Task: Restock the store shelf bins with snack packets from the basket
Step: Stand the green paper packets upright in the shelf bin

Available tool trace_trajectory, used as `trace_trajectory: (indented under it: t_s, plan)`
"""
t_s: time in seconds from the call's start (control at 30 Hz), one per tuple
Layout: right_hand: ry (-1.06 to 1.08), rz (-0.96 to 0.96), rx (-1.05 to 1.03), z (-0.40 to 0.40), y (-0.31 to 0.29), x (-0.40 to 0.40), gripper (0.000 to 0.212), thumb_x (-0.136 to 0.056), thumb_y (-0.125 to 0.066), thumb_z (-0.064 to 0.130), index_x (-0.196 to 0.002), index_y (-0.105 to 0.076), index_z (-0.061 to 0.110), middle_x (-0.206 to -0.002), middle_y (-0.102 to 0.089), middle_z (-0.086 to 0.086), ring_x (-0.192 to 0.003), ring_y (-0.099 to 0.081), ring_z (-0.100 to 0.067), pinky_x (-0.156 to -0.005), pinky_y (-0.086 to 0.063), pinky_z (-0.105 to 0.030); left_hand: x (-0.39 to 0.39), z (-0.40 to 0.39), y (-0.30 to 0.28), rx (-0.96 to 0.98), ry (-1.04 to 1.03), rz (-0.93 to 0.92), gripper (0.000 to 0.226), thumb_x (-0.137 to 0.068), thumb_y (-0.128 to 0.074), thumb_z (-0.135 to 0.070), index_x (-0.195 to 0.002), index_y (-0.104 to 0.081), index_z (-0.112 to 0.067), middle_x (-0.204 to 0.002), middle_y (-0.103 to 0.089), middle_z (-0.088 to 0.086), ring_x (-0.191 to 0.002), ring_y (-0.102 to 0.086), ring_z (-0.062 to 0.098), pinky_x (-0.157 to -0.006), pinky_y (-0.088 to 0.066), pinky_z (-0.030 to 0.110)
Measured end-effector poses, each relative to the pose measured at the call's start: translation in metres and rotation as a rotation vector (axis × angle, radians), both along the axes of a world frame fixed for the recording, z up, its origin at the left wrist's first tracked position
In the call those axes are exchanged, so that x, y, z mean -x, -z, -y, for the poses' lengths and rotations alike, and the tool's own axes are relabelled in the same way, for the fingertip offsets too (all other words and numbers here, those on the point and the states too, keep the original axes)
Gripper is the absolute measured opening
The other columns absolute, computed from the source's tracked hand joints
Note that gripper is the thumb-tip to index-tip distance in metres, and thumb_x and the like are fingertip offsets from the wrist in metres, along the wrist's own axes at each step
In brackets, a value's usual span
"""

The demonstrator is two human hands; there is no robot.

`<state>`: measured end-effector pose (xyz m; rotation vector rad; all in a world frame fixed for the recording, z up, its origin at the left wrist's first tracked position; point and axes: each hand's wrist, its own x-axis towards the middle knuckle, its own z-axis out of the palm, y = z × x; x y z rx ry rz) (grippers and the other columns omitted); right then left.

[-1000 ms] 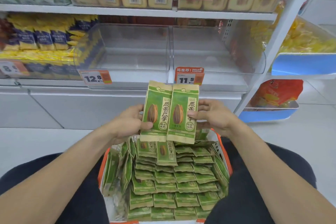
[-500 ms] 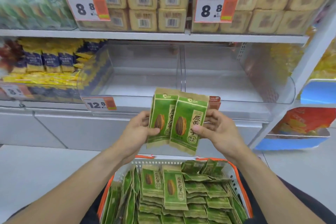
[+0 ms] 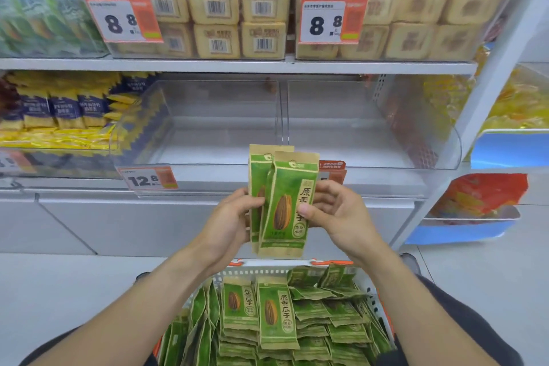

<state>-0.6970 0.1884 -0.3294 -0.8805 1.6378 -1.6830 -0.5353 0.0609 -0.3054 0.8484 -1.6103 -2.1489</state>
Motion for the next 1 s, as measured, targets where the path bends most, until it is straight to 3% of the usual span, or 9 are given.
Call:
trace_trajectory:
  t_s: [0.13,0.27,0.47,0.53,0.6,0.7,0.77,0.87,1.0]
  plan:
    - [0.054,-0.137,-0.024,0.018,0.005,-0.013,0.029,-0.084,-0.079,0.015,-0.108,-0.064,0.018,-0.105,-0.073,0.005,-0.099,-0.069,-0.016,-0.078,-0.061,-0.044,-0.001,-0.001,-0.004,0.040,0.001,-0.039,0.048,-0.092,-0.063,-0.037,-0.129,-0.056,-0.007,-0.119,-0.069,0.016,-0.109,-0.067,0.035,-0.092,-0.054,0.056]
    - [0.015,-0.049,0.038,0.028,0.002,-0.023,0.034,-0.088,-0.073,0.015,-0.117,-0.059,0.025,-0.112,-0.070,0.008,-0.098,-0.072,-0.020,-0.077,-0.062,-0.044,-0.003,0.001,-0.004,0.200,-0.054,-0.035,0.049,-0.081,-0.069,-0.033,-0.124,-0.057,-0.012,-0.115,-0.072,0.007,-0.105,-0.070,0.024,-0.086,-0.059,0.039]
    - [-0.093,-0.020,0.016,0.035,-0.016,-0.035,0.068,-0.084,-0.073,0.031,-0.144,-0.040,0.023,-0.123,-0.067,0.003,-0.098,-0.072,-0.018,-0.072,-0.062,-0.039,-0.020,0.023,-0.008,0.272,-0.006,-0.036,0.050,-0.084,-0.065,-0.032,-0.130,-0.050,-0.017,-0.119,-0.070,0.004,-0.108,-0.069,0.020,-0.089,-0.057,0.038]
    - [-0.132,-0.114,-0.042,0.046,-0.034,-0.037,0.073,-0.078,-0.079,0.037,-0.140,-0.043,0.024,-0.118,-0.066,0.003,-0.093,-0.072,-0.018,-0.069,-0.063,-0.042,-0.028,0.036,-0.015,0.272,-0.007,-0.050,0.052,-0.084,-0.062,-0.031,-0.133,-0.047,-0.019,-0.120,-0.070,0.004,-0.108,-0.069,0.022,-0.088,-0.057,0.038]
    - [-0.177,-0.222,-0.083,0.071,-0.053,-0.039,0.060,-0.079,-0.083,0.032,-0.130,-0.051,0.022,-0.111,-0.067,0.003,-0.088,-0.072,-0.018,-0.065,-0.063,-0.041,-0.034,0.052,-0.024,0.289,-0.032,-0.067,0.054,-0.084,-0.061,-0.031,-0.135,-0.045,-0.020,-0.120,-0.070,0.003,-0.108,-0.069,0.023,-0.088,-0.057,0.042]
    - [-0.222,-0.215,-0.098,0.128,-0.072,-0.037,0.057,-0.081,-0.083,0.023,-0.126,-0.050,0.014,-0.114,-0.067,-0.003,-0.089,-0.073,-0.021,-0.060,-0.059,-0.034,-0.034,0.091,-0.037,0.443,-0.135,-0.038,0.055,-0.085,-0.061,-0.039,-0.135,-0.044,-0.025,-0.120,-0.068,-0.003,-0.107,-0.068,0.016,-0.091,-0.057,0.044]
    - [-0.223,-0.140,-0.133,0.175,-0.074,-0.030,0.059,-0.081,-0.082,0.018,-0.127,-0.046,0.010,-0.117,-0.066,-0.008,-0.095,-0.072,-0.024,-0.057,-0.056,-0.032,-0.033,0.122,-0.038,0.674,-0.259,0.069,0.057,-0.091,-0.060,-0.041,-0.141,-0.039,-0.025,-0.123,-0.061,-0.007,-0.110,-0.063,0.011,-0.094,-0.054,0.037]
    - [-0.167,-0.085,-0.193,0.247,-0.060,-0.013,0.055,-0.083,-0.080,0.014,-0.126,-0.046,0.005,-0.115,-0.069,-0.011,-0.088,-0.072,-0.022,-0.054,-0.054,-0.029,-0.042,0.167,-0.021,1.136,-0.474,0.297,0.057,-0.093,-0.059,-0.042,-0.140,-0.042,-0.014,-0.122,-0.053,0.005,-0.113,-0.051,0.022,-0.097,-0.044,0.040]
    - [-0.065,-0.113,-0.249,0.330,-0.029,0.006,0.040,-0.086,-0.077,0.012,-0.120,-0.059,0.002,-0.109,-0.073,-0.011,-0.084,-0.072,-0.022,-0.056,-0.058,-0.028,-0.055,0.193,-0.012,1.258,-0.225,0.665,0.051,-0.081,-0.056,-0.056,-0.120,-0.061,-0.024,-0.116,-0.057,0.001,-0.114,-0.047,0.027,-0.097,-0.040,0.044]
